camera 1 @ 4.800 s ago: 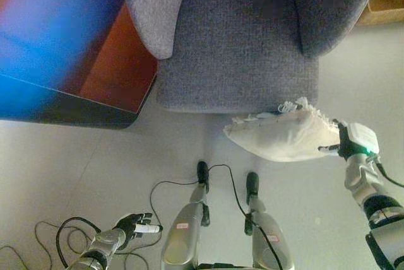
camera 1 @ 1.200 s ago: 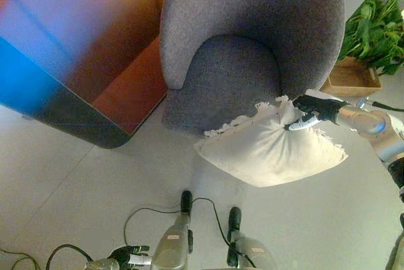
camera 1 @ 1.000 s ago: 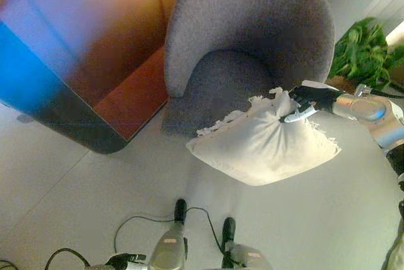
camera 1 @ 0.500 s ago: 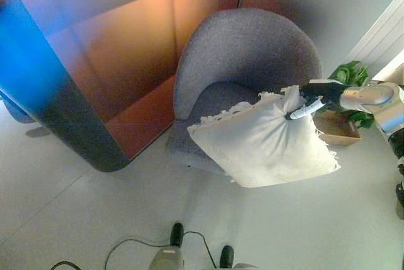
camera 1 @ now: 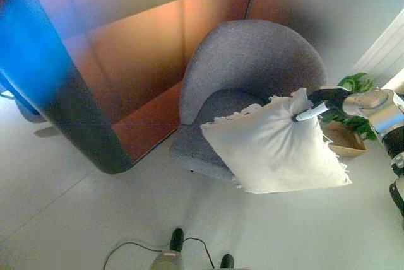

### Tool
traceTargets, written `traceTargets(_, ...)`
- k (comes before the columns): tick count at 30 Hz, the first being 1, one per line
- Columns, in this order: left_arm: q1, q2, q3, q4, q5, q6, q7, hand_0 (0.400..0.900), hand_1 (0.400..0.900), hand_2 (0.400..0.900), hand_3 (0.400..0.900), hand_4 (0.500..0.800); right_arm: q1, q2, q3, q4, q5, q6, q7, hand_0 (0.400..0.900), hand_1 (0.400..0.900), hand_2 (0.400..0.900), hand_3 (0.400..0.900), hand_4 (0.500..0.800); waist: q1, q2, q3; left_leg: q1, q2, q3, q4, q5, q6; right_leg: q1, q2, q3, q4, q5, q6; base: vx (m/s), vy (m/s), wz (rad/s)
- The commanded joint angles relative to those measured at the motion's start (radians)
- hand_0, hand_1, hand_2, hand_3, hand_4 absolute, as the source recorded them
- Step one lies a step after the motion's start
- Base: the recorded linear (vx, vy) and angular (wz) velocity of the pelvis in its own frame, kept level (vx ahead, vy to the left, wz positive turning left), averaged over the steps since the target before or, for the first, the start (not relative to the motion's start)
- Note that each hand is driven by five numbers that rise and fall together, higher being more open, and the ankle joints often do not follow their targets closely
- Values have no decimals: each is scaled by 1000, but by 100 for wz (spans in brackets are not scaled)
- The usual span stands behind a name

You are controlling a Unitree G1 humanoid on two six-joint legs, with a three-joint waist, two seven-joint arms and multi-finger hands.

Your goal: Pick up the pillow and put it on the sofa.

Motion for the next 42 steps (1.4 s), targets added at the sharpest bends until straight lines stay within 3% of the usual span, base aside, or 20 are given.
traceTargets(1,30,54,3,52,10,-14,-1,900,900,900,900,800,-358,-73,30,61,41,-44,-118,400,400,400,400,500,45,-69,-21,93,-4,22,-6,-142,-18,-26,-31,5,-2,57,54,-26,-15,8)
traceTargets(11,21,86,-26,24,-37,-45,-18,900,900,900,900,800,-470,-87,115,165,17,-79,-197,400,400,400,400,500,74,-46,55,12,-3,-8,-6,-127,-21,-100,-37,-10,-2,62,52,-58,-5,5)
traceTargets(14,16,89,-36,13,-64,-61,-26,900,900,900,900,800,-497,-86,140,179,25,-80,-241,400,400,400,400,500,79,-29,88,-28,-2,-14,-6,-117,-22,-135,-37,-5,-2,65,50,-127,22,2)
traceTargets(17,14,88,-39,12,-75,-78,-31,900,900,900,900,800,-522,-96,161,207,2,-43,-341,400,400,400,400,500,82,-14,113,-59,-1,-17,-6,-109,-23,-163,-39,-4,-2,68,50,-84,16,5)
traceTargets(18,17,88,-38,13,-76,-86,-32,900,900,900,900,800,-528,-104,165,218,2,-37,-355,900,900,900,900,800,82,-10,117,-66,-2,-17,-6,-108,-24,-169,-41,-7,-2,68,51,-65,23,2)
traceTargets(26,11,81,-38,15,-72,-76,-8,900,900,900,900,800,-500,-142,150,258,12,-58,-302,900,900,900,900,800,74,-18,100,-54,0,-10,-6,-113,-26,-158,-44,-20,-2,66,55,18,-19,-2)
traceTargets(34,24,81,-50,3,-69,-81,-30,900,900,900,900,800,-465,-191,109,286,-14,-67,-285,900,900,900,900,800,62,-11,81,-30,1,3,-6,-120,-28,-143,-44,-15,-2,64,55,17,-19,-5)
traceTargets(38,19,73,-72,-56,-88,20,-15,900,900,900,900,800,-481,-203,117,265,-24,-12,-234,900,900,900,900,800,52,-11,56,-9,-1,11,-6,-128,-25,-129,-41,-1,-2,60,57,60,-17,-10)
traceTargets(42,-23,92,-65,-63,-119,96,-41,900,900,900,900,800,-461,-252,109,280,-9,-81,-152,900,900,900,900,800,24,-18,20,6,7,31,-6,-133,-26,-123,-34,17,-2,56,56,53,-18,-14)
